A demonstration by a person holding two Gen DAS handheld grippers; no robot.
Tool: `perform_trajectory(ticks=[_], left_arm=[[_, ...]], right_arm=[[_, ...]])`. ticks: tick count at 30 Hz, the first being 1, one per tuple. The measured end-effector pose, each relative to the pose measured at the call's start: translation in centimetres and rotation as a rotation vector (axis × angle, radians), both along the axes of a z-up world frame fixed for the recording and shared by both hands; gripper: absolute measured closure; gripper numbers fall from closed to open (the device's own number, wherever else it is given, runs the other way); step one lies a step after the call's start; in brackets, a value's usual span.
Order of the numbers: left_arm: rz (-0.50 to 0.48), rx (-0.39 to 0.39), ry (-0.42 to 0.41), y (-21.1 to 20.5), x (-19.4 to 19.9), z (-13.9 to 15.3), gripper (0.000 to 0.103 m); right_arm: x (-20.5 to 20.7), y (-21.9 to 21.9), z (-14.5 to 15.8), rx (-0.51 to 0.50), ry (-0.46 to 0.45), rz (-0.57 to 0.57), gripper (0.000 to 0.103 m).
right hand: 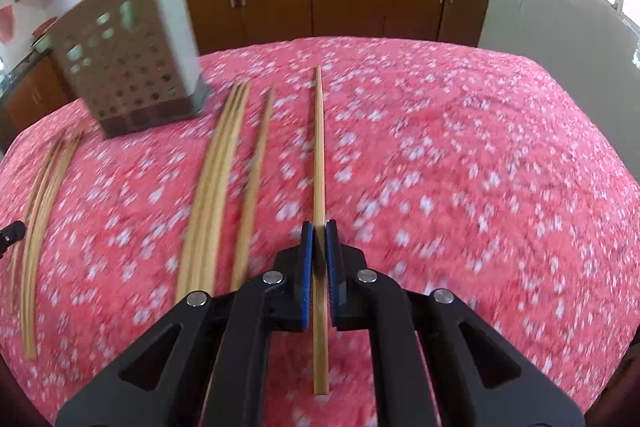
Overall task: Organize utensils
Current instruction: 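Lower the right tool onto one bamboo chopstick and close it while the left tool grasps another, then lift the held chopstick with the right tool toward the metal holder while the left tool carries its own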
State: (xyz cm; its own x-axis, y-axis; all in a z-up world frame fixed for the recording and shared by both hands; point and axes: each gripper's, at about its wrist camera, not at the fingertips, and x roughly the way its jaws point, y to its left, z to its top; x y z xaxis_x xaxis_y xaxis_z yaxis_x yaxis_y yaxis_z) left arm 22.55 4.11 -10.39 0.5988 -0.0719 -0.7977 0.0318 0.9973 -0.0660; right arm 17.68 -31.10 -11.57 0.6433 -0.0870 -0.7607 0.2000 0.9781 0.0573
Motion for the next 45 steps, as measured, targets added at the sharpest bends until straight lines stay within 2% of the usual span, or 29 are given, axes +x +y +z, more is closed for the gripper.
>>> perform_trajectory(ticks=[4,9,16,21,23,29,32,37,40,43,45], left_arm=[[-0.016,-0.015,-0.035,0.5,0.0,-0.2,0.093],[-0.012,-0.051,-0.030,1.2,-0.9,-0.2,0.092],[-0.024,-0.011,-0.043,1.0,-3.0,-0.2,0.092],[-0.037,0.030,-0.037,0.5,-2.6,-0.1,0.094],[-0.034,0.038,-0.046,0.6,-2.7,0.5,0.094],[-0.018,-0.007,-0.225,2.0,-4.1,7.5,0.094],[-0.005,-0.025,-0.311,2.4,-4.3,11.1,0.095],[0.003,-0.043,-0.381,2.6,-3.7,14.9,0.101],[-0.001,-0.033,-0.372,2.7,-3.2,15.2,0.101],[-0.017,-0.031,-0.302,2.5,-3.2,12.8,0.097],[-0.031,-0.025,-0.243,2.3,-3.5,10.1,0.081]], right_arm=[[0.2,-0.5,-0.2,0.012,-0.017,-0.003,0.095],[-0.4,-0.7,-0.3,0.026,-0.019,-0.004,0.095],[-1.6,-0.9,-0.5,0.039,-0.022,-0.004,0.095],[-1.6,-0.6,-0.2,0.014,-0.016,0.011,0.096],[-2.2,-1.0,1.1,0.032,-0.063,0.001,0.096],[-4.1,-1.0,7.7,-0.030,-0.270,-0.003,0.096],[-4.6,-1.1,10.0,-0.044,-0.341,-0.010,0.096],[-4.5,-1.9,12.7,-0.040,-0.412,-0.029,0.096],[-4.5,-1.9,13.1,-0.034,-0.418,-0.030,0.096],[-4.7,-1.8,13.0,-0.032,-0.416,-0.025,0.096],[-4.9,-1.7,12.8,-0.029,-0.413,-0.023,0.096]])
